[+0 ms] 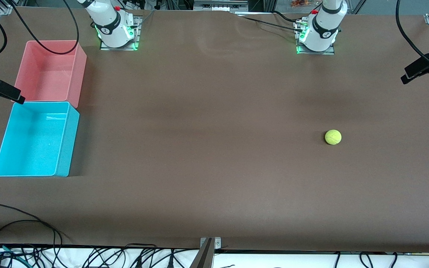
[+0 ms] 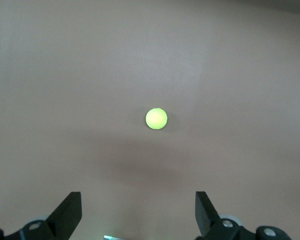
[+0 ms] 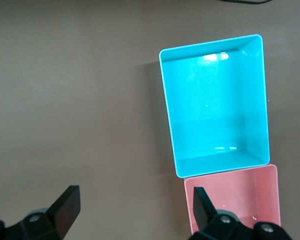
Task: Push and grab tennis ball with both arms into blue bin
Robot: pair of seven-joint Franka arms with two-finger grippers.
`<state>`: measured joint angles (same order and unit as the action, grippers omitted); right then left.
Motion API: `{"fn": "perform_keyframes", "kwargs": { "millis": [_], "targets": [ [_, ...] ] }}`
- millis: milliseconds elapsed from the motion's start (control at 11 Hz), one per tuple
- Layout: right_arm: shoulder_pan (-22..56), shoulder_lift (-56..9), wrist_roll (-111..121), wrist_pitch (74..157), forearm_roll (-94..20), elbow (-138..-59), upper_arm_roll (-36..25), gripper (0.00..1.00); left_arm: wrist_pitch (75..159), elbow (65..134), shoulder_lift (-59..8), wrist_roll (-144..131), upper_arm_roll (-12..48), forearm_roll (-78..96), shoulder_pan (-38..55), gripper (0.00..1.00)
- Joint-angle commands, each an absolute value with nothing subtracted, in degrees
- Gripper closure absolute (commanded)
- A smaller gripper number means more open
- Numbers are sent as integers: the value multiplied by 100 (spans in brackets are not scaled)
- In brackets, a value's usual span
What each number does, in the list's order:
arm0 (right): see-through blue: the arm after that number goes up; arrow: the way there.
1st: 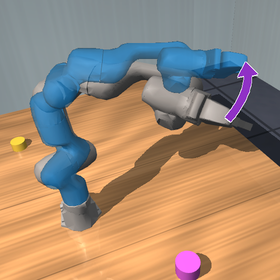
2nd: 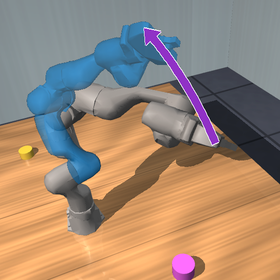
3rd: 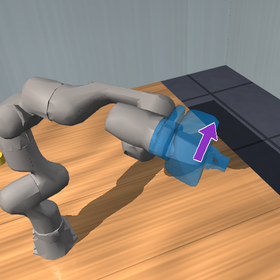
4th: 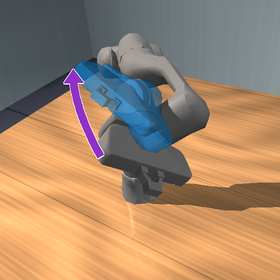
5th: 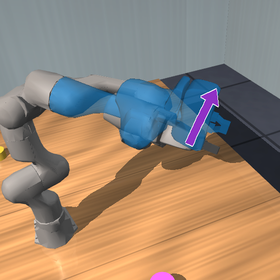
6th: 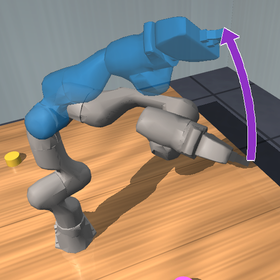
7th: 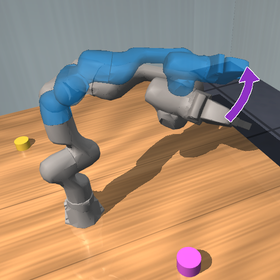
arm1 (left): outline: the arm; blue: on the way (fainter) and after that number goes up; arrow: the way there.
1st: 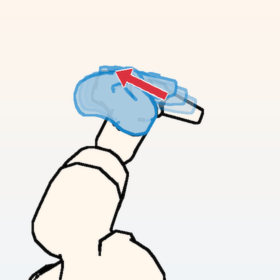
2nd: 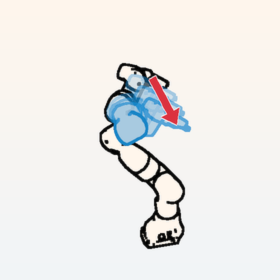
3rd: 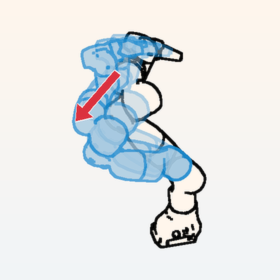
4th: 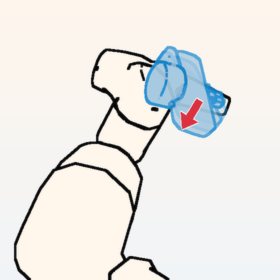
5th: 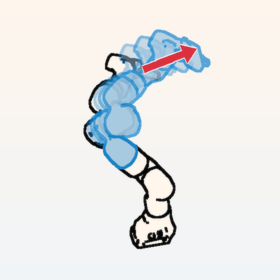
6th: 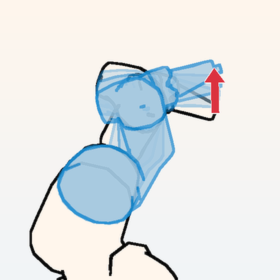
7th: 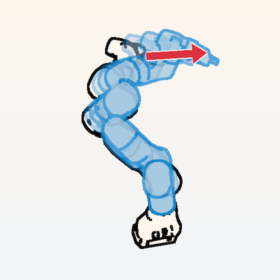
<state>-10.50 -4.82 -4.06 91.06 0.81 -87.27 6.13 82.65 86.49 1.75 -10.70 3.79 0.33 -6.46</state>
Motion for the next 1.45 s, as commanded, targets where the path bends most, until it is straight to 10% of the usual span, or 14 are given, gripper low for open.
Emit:
{"fn": "perform_keyframes", "kwargs": {
  "millis": [0, 1364],
  "targets": [
    [-1090, -519, -316, 8982, 35, -8596, 624, 0, 8130, 8446, 88, -940, 378, 79, -703, 0],
    [-1064, -562, -316, 8982, 35, -8604, 642, 0, 8086, 8543, 219, -906, 325, -282, -765, 0]
  ]
}}
